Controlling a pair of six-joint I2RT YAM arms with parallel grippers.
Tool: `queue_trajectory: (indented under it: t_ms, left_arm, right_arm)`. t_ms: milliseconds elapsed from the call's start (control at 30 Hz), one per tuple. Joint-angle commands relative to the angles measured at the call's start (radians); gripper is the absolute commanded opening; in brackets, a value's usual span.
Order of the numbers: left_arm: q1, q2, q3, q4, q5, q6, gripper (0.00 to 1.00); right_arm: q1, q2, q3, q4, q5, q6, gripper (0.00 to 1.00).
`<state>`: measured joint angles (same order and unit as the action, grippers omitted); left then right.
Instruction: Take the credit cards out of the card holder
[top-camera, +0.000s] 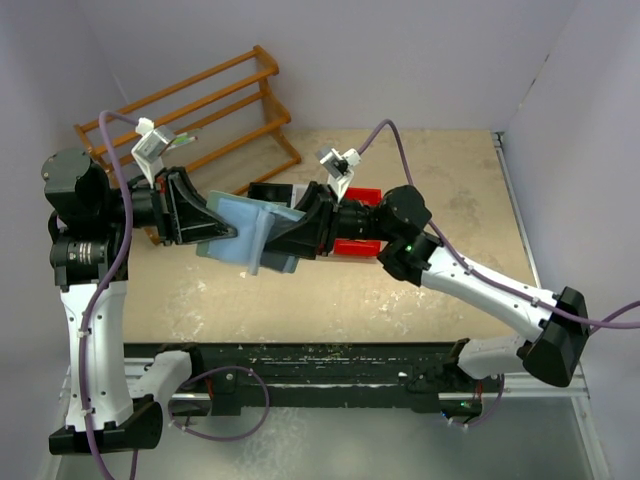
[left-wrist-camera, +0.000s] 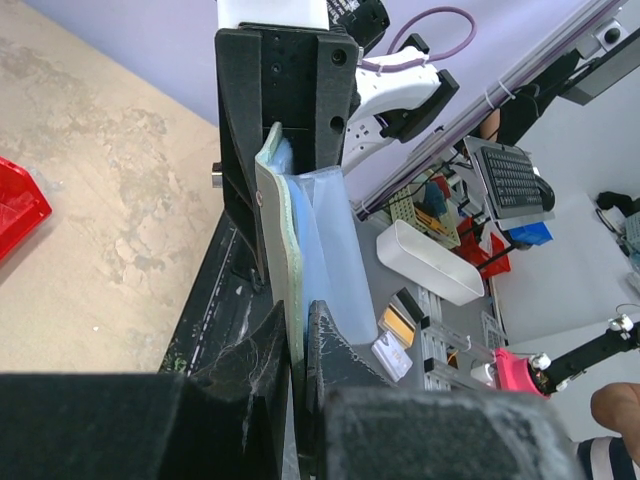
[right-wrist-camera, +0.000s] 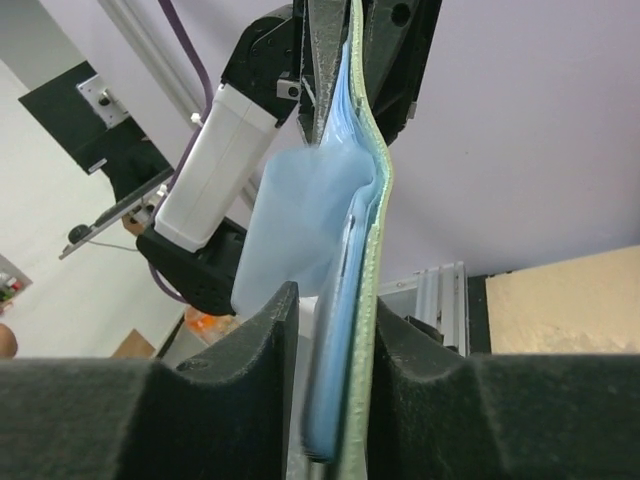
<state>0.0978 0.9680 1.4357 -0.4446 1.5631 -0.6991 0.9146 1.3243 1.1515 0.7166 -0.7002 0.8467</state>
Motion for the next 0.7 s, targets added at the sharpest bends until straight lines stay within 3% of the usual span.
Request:
queue_trajectory:
  t_ms: [0,100,133,167,233,267,300,333,367,400,433,533,667]
  left_arm:
    - [0.003,-0.003,-0.003,0.028,0.126,0.004,0.03]
    - [0.003,-0.005,-0.01,0.031,0.12,0.033,0.18]
    - [0.003,-0.007,-0.016,0.032,0.112,0.05,0.27]
    - [0.003,-0.012,-0.021,0.032,0.101,0.077,0.42]
    - [0.006,-0.019,-0.031,0.015,0.063,0.144,0.6]
    - [0.011,-0.019,-0.017,-0.05,0.017,0.226,0.64]
    - [0.013,-0.002,0.041,-0.209,-0.07,0.456,0.68]
    - [0.012,0.028,0.131,-0.51,-0.201,0.673,0.76]
    - [0.012,0.054,0.201,-0.608,-0.324,0.79,0.83]
    - [0.012,0.065,0.216,-0.609,-0.435,0.797,0.88]
    - [0.012,0.076,0.221,-0.636,-0.569,0.838,0.92]
    - [0.012,0.068,0.158,-0.662,-0.743,0.939,0.97]
    - [0.012,0.005,0.018,-0.631,-0.77,0.982,0.99]
  right_arm:
    - [0.012,-0.012,0.053,0.057,0.005,-0.011,0.26]
    - [0.012,-0.02,0.085,-0.063,0.068,-0.055,0.11]
    - [0.013,-0.021,0.109,-0.131,0.101,-0.091,0.06]
    - [0.015,-0.02,0.14,-0.209,0.135,-0.12,0.0]
    - [0.021,-0.014,0.191,-0.347,0.216,-0.181,0.0]
    - [0.029,-0.011,0.219,-0.431,0.268,-0.212,0.0]
    - [0.037,-0.003,0.256,-0.515,0.333,-0.251,0.0]
    - [0.051,0.007,0.29,-0.601,0.395,-0.288,0.0]
    - [0.058,0.018,0.319,-0.672,0.463,-0.318,0.0]
    - [0.061,0.027,0.341,-0.737,0.52,-0.335,0.0]
    - [0.062,0.036,0.362,-0.8,0.581,-0.352,0.0]
    - [0.071,0.094,0.448,-0.995,0.808,-0.414,0.0]
    - [0.122,0.254,0.643,-1.304,1.112,-0.494,0.0]
